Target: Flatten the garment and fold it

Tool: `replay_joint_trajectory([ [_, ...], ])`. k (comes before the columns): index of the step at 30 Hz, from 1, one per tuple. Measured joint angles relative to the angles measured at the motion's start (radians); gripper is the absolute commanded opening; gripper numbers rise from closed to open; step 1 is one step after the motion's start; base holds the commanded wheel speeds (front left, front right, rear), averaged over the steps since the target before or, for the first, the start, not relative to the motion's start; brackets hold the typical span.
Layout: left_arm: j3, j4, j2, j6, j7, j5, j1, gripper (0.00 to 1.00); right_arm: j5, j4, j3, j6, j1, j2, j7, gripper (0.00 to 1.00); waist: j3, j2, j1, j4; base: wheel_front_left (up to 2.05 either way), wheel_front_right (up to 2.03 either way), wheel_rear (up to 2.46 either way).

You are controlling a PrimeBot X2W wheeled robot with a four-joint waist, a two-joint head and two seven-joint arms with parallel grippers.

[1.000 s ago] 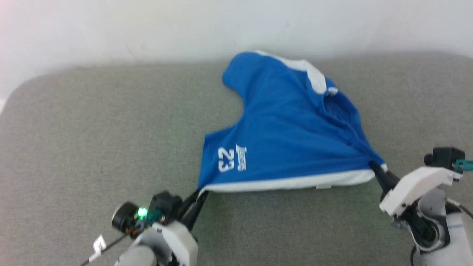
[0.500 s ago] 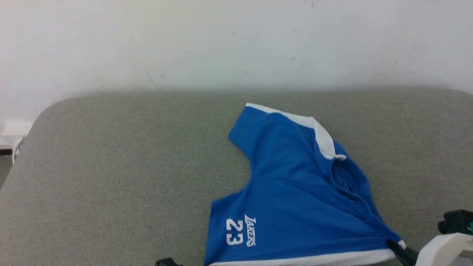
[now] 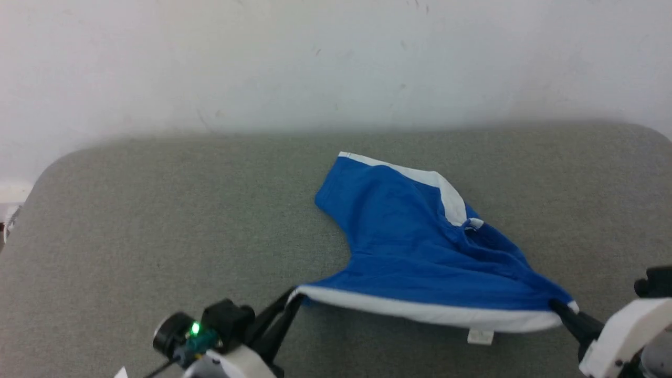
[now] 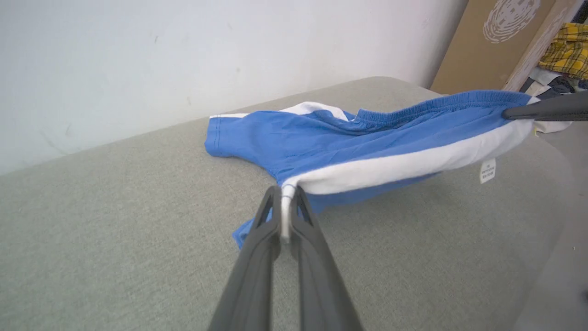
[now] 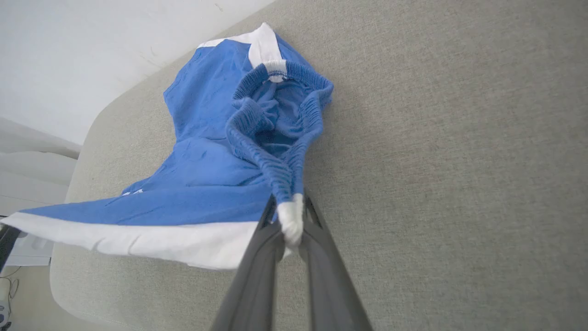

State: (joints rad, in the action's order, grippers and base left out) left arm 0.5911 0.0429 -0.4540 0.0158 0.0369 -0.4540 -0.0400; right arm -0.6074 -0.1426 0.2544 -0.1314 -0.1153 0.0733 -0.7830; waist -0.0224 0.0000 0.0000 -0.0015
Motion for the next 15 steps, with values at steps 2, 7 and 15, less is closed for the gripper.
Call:
replay_joint_trajectory([
  [2,-0.011,-0.003,0.012,0.0,0.0,0.0,-0.05,0.0,0.0,0.017,0.0,0.0,0.048,-0.006,-0.002,0.0,0.013,0.0,0.0001,-0.006,0.0,0.0,0.0],
  [7,-0.033,-0.041,0.019,0.02,-0.024,0.009,-0.203,0.0,0.008,0.062,-0.021,0.0,0.18,-0.015,-0.007,0.0,0.068,0.0,0.0002,-0.022,0.0,0.0,0.0],
  [15,-0.049,-0.188,0.024,0.08,-0.07,0.014,-0.506,0.0,0.044,0.211,-0.036,0.0,0.427,-0.019,0.031,0.0,0.19,0.0,0.0003,-0.052,0.0,0.0,0.0],
])
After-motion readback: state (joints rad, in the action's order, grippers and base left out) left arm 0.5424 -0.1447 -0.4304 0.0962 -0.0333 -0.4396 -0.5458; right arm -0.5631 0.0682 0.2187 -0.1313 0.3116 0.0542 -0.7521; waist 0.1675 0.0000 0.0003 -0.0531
